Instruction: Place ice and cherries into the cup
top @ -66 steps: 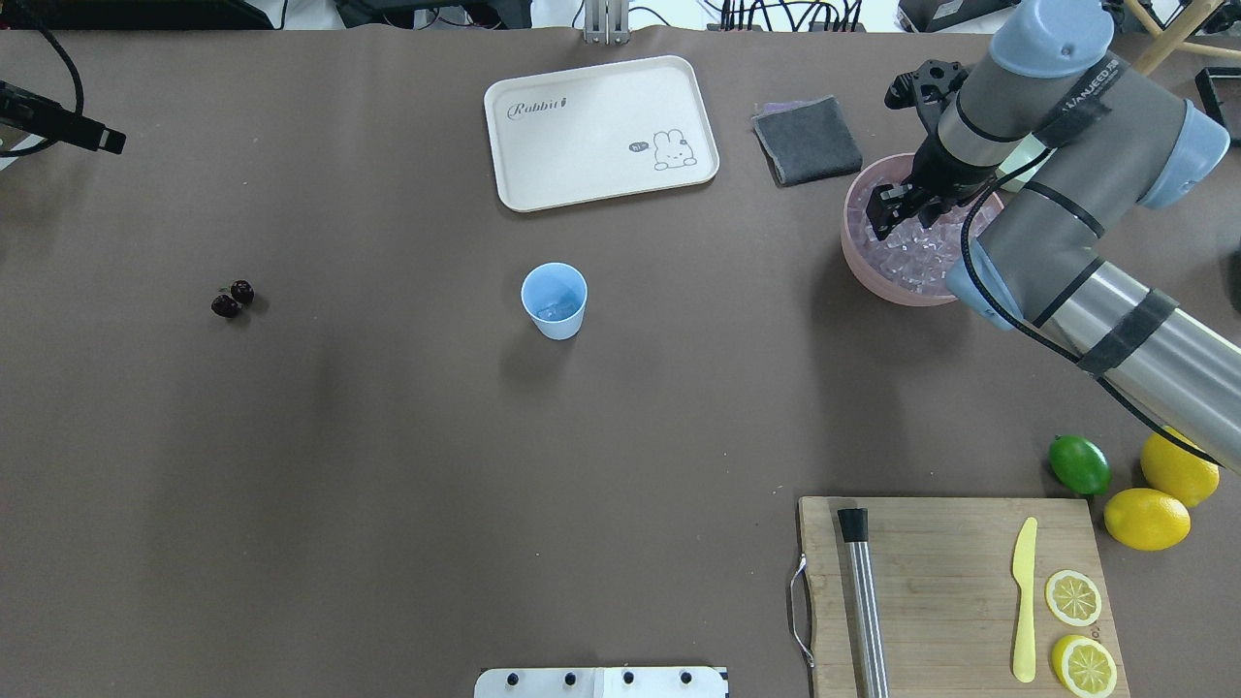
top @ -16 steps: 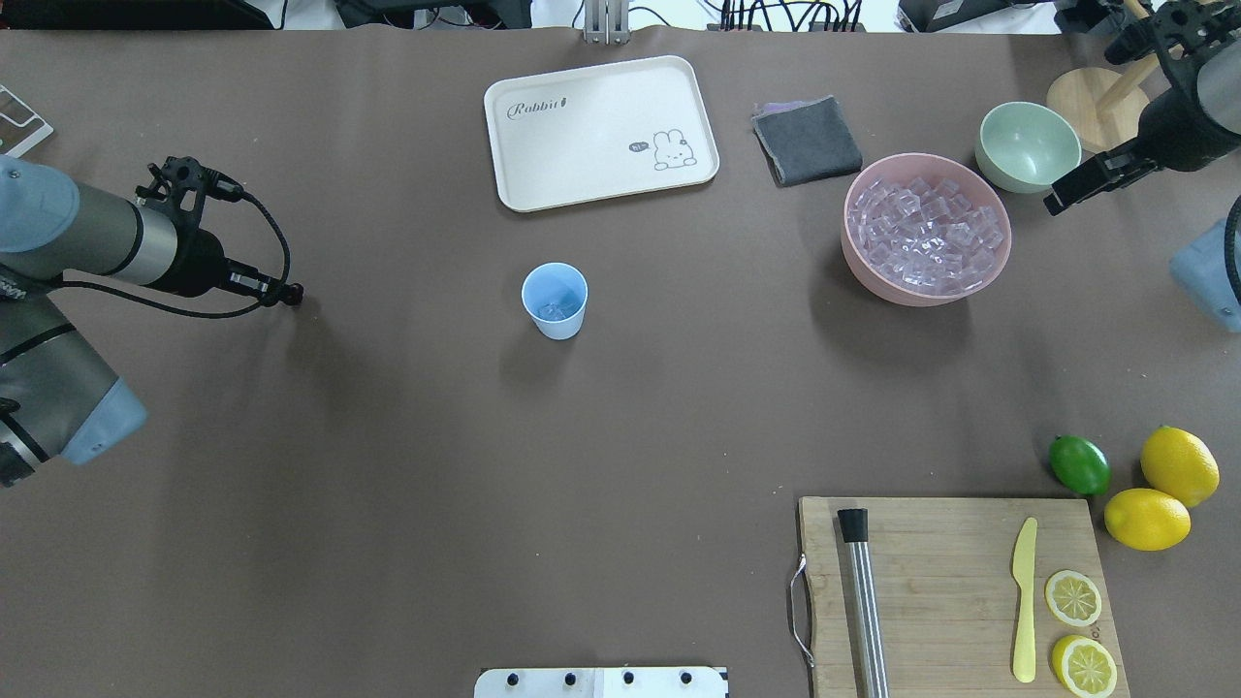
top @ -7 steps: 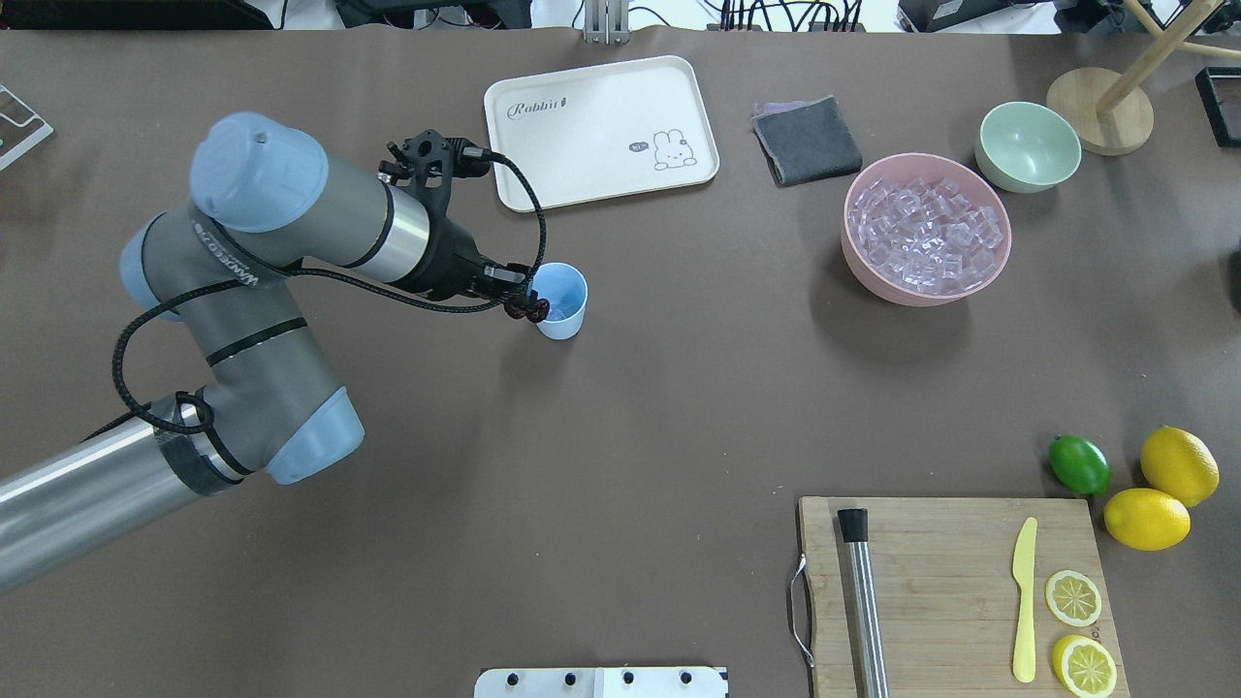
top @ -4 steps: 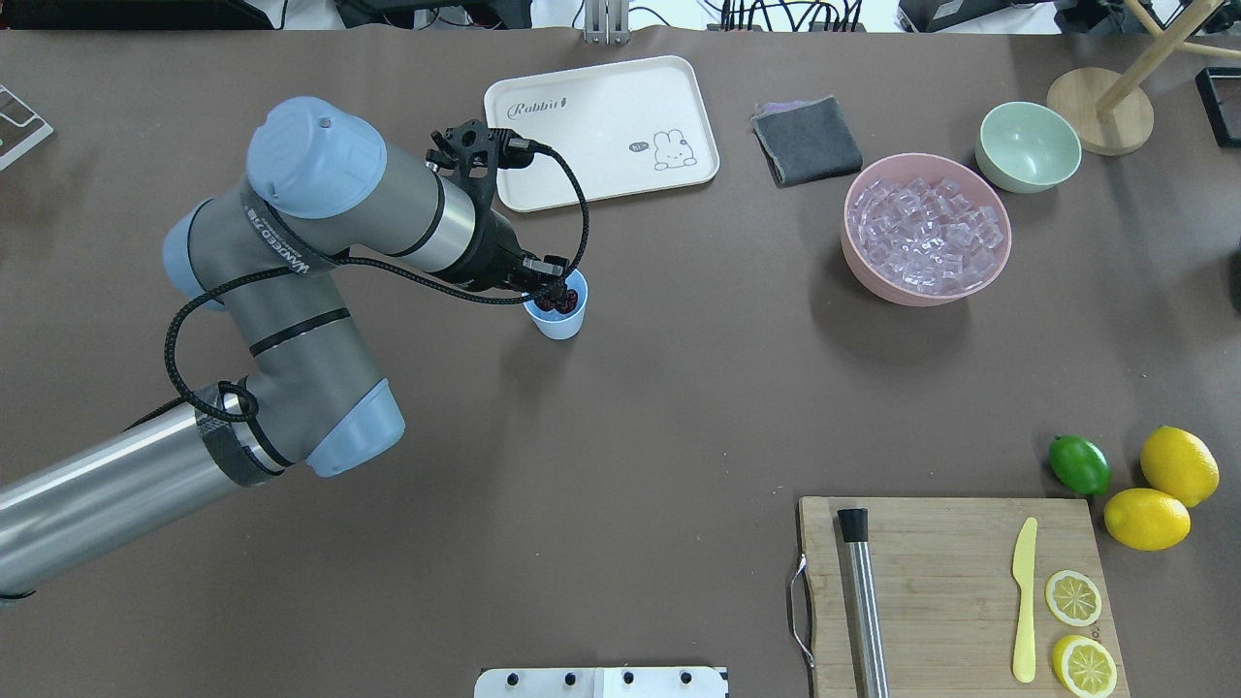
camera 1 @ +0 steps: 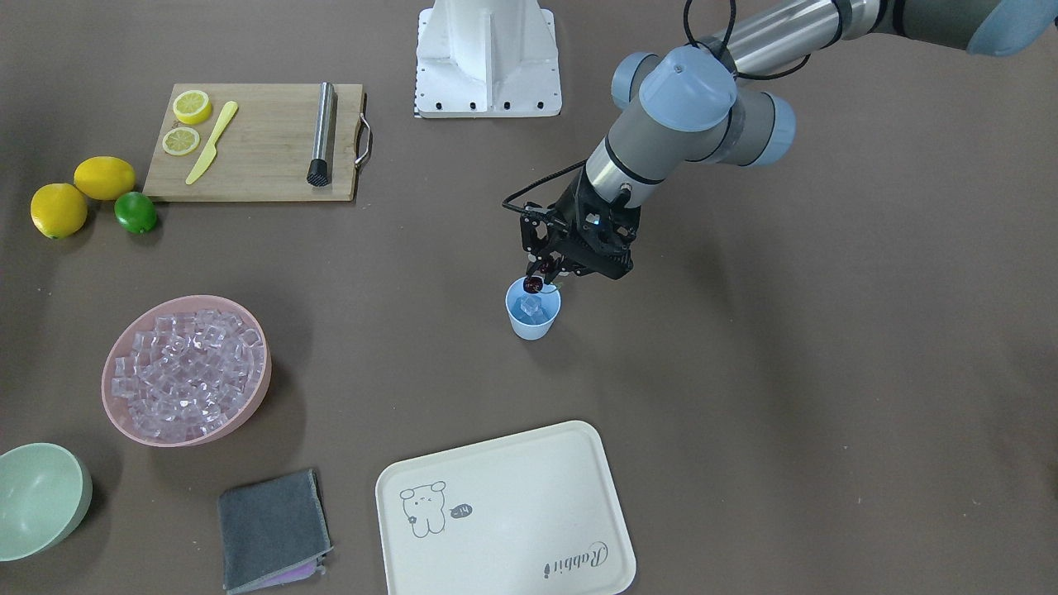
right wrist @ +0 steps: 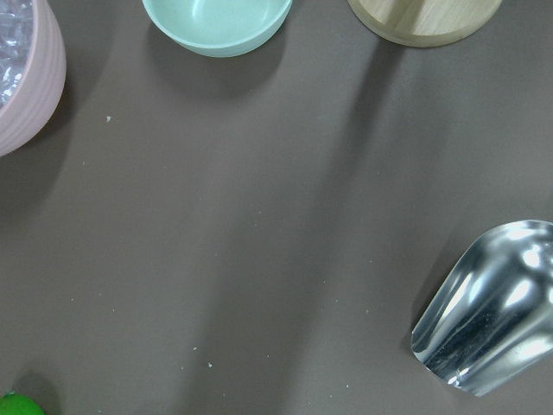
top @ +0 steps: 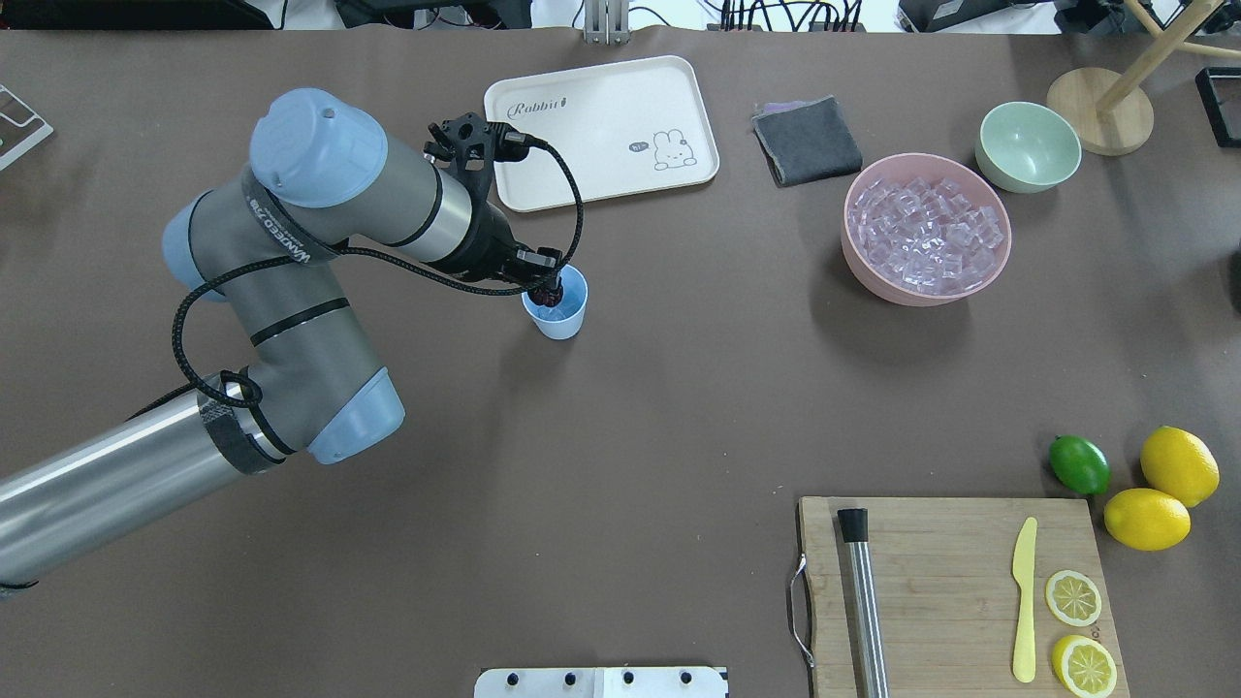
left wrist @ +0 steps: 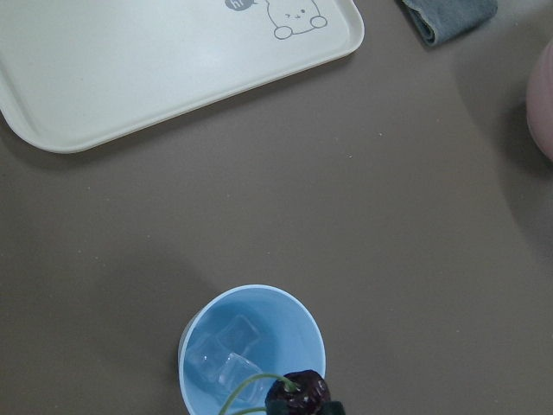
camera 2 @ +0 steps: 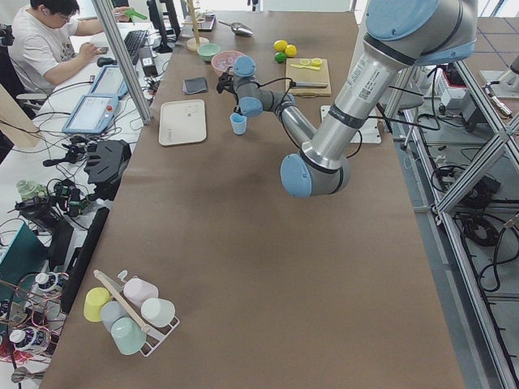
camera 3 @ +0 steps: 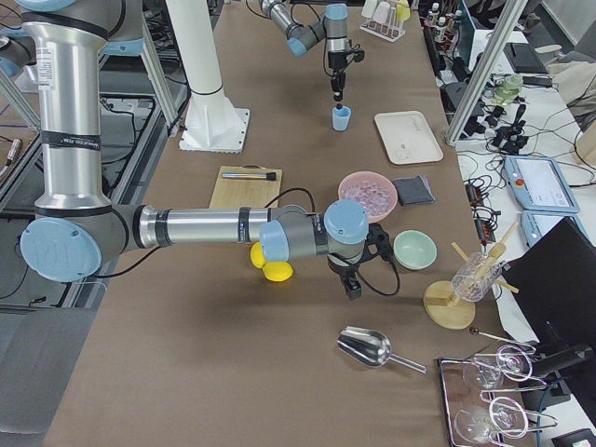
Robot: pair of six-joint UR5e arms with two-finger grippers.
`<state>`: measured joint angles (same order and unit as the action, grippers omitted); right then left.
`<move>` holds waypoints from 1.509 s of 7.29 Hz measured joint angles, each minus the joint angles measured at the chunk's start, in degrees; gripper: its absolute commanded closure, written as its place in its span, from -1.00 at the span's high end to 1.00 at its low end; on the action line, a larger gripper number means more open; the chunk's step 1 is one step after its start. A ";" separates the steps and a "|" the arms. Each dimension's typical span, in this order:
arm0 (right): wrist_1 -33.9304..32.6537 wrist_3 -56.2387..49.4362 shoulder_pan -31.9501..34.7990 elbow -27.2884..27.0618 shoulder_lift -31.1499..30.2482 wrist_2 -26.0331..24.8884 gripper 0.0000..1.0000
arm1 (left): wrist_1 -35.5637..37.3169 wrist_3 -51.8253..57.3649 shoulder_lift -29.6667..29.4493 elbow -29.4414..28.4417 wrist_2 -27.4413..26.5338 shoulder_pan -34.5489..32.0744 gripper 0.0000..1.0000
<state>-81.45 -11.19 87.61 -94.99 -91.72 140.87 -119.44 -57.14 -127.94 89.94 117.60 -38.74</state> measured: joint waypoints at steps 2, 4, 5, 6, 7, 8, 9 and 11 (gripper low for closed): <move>-0.06 0.02 0.13 0.42 0.07 0.21 0.96 | -0.10 0.08 -0.03 -0.49 -1.56 0.08 0.93; -0.03 -0.01 0.25 1.00 0.51 -0.08 0.98 | -0.06 0.26 1.20 0.38 -1.80 -1.46 0.93; -0.03 0.18 0.27 1.46 1.10 -0.17 0.98 | 0.17 1.69 3.29 0.69 -0.67 -4.06 0.93; -0.01 0.32 0.26 1.68 1.60 -0.33 0.98 | 0.73 5.51 6.16 0.77 2.72 -8.68 0.93; 0.03 0.43 0.23 1.68 1.85 -0.42 0.98 | 1.17 11.57 10.05 0.73 7.24 -14.47 0.93; 0.05 0.52 0.21 1.59 2.09 -0.39 0.98 | 1.44 19.60 14.83 0.60 11.55 -20.98 0.93; 0.04 0.61 0.20 1.42 2.45 -0.23 0.98 | 1.53 27.75 19.55 -0.23 15.86 -27.74 0.93; -0.01 0.57 0.14 1.48 2.73 -0.48 0.98 | 1.54 41.50 28.10 -2.26 25.91 -40.44 0.93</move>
<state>-81.46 -10.62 87.75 -93.51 -88.99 140.39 -117.90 -15.65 -99.84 87.67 143.51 -79.18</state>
